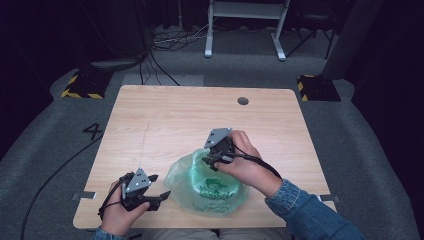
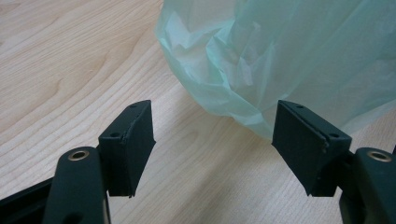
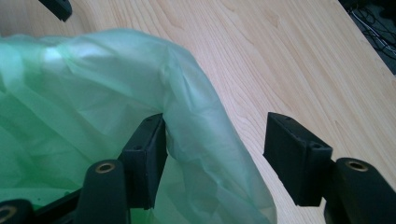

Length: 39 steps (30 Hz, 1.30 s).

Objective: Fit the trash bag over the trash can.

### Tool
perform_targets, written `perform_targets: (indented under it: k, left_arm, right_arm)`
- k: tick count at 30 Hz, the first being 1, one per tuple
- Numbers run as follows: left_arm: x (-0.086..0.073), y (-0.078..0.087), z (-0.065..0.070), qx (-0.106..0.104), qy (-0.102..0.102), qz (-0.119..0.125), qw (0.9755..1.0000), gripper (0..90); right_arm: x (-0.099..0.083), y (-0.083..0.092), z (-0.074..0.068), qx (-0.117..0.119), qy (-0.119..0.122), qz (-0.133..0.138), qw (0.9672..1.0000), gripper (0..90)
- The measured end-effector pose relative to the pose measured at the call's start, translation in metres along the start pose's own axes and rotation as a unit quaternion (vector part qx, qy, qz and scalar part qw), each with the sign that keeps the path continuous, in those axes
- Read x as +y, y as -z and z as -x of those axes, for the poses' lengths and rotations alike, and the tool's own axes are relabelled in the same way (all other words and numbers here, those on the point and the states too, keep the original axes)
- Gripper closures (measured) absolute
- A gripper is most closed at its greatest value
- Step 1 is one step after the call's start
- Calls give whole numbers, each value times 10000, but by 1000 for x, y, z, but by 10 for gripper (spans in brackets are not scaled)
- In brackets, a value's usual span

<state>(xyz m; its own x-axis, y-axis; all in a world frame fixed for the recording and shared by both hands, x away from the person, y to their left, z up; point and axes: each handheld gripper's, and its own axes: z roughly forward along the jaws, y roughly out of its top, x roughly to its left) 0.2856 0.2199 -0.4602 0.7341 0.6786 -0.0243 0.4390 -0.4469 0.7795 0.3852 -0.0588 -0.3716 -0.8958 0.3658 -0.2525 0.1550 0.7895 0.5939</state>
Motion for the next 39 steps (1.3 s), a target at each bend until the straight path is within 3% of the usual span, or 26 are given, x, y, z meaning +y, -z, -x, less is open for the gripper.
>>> perform_targets:
  k: [4, 10, 18, 27, 29, 34, 39]
  left_arm:
    - [1, 1, 1, 14, -30, 36, 10000, 293]
    - [8, 5, 7, -92, -73, 188, 9998, 292]
    - [19, 8, 20, -219, -282, 348, 9988, 290]
    - [35, 4, 40, -532, -593, 454, 9958, 279]
    - [37, 2, 44, -580, -666, 458, 9950, 280]
    - [42, -6, 52, -739, -787, 419, 9933, 278]
    - [45, -13, 57, -815, -845, 416, 9922, 279]
  right_arm:
    - [-3, 7, 0, 82, -71, 228, 9997, 367]
    - [-15, 35, 2, 186, -332, 745, 9965, 346]
    - [-41, 76, -6, 37, -497, 1051, 9932, 340]
    - [-73, 103, -25, 199, -867, 1120, 9897, 315]
    - [-78, 105, -30, 168, -905, 1032, 9904, 313]
    - [-94, 109, -42, 232, -1074, 1046, 9884, 310]
    - [-104, 102, -54, 431, -1153, 980, 9875, 315]
